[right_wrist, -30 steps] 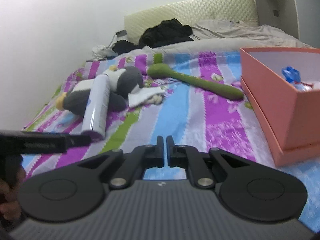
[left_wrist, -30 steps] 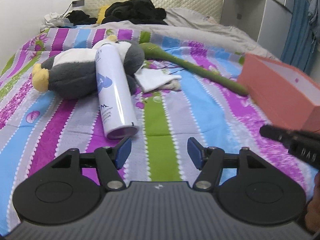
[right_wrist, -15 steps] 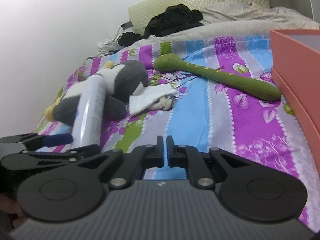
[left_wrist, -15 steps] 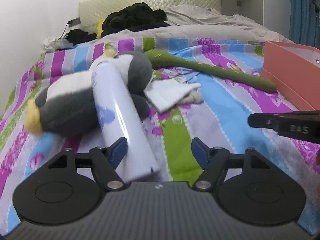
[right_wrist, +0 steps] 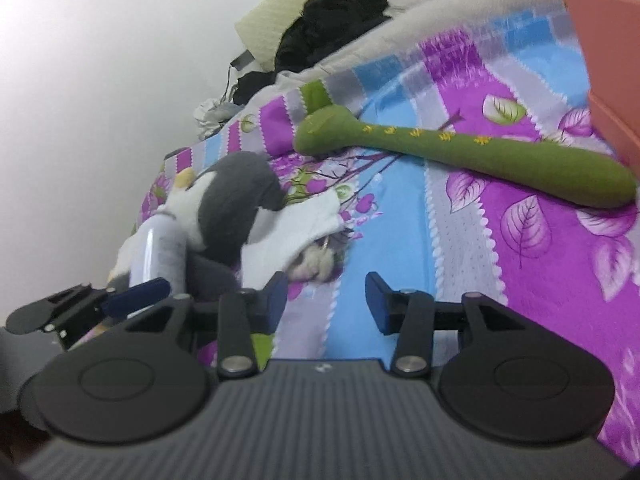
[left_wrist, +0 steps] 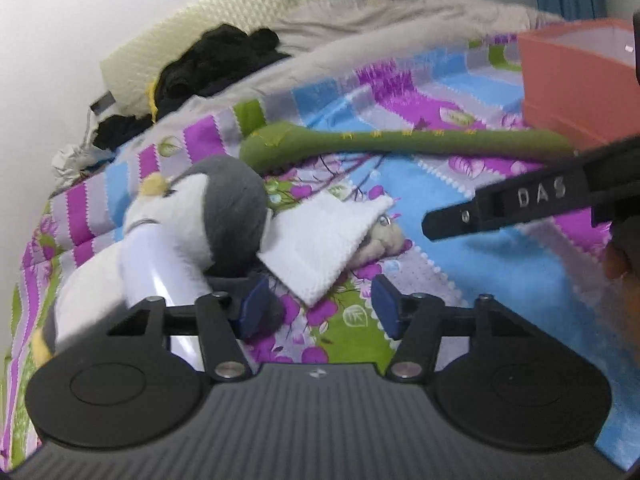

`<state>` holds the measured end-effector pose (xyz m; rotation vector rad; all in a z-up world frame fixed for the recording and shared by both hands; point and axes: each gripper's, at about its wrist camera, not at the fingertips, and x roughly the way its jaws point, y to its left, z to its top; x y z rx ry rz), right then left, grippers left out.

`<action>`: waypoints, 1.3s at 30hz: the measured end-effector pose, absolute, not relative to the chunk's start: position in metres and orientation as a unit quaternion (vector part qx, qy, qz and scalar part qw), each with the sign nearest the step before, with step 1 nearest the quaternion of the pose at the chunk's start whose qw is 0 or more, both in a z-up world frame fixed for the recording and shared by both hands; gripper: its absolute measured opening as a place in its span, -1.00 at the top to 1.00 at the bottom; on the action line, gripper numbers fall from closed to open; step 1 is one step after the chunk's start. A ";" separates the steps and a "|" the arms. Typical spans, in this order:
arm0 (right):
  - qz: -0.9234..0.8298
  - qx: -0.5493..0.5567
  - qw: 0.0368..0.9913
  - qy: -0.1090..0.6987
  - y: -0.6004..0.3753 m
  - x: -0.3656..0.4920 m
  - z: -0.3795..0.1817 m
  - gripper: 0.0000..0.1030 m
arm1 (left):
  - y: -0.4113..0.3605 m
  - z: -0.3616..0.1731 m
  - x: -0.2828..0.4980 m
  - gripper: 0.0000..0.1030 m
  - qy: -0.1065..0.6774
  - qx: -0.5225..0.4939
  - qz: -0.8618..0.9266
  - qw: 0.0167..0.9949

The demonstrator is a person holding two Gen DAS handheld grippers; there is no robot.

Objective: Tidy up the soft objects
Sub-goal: 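Move both open tools toward the white cloth beside the penguin plush, then grasp the white knitted cloth with the left tool while the right tool grasps the rope ring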

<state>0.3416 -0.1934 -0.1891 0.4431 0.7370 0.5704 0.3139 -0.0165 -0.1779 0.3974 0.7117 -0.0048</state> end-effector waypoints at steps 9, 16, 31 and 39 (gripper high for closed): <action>0.298 0.240 0.846 0.371 -0.182 0.381 -0.201 0.34 | -0.017 -0.212 0.360 0.04 0.388 0.213 0.010 0.897; 0.303 0.222 0.844 0.383 -0.163 0.397 -0.216 0.35 | -0.016 -0.222 0.378 0.47 0.400 0.193 0.047 0.895; 0.321 0.236 0.823 0.406 -0.164 0.405 -0.216 0.61 | -0.014 -0.210 0.369 0.88 0.381 0.158 0.058 0.909; 0.289 0.217 0.838 0.408 -0.184 0.391 -0.202 0.62 | -0.026 -0.189 0.351 0.88 0.371 0.140 0.039 0.917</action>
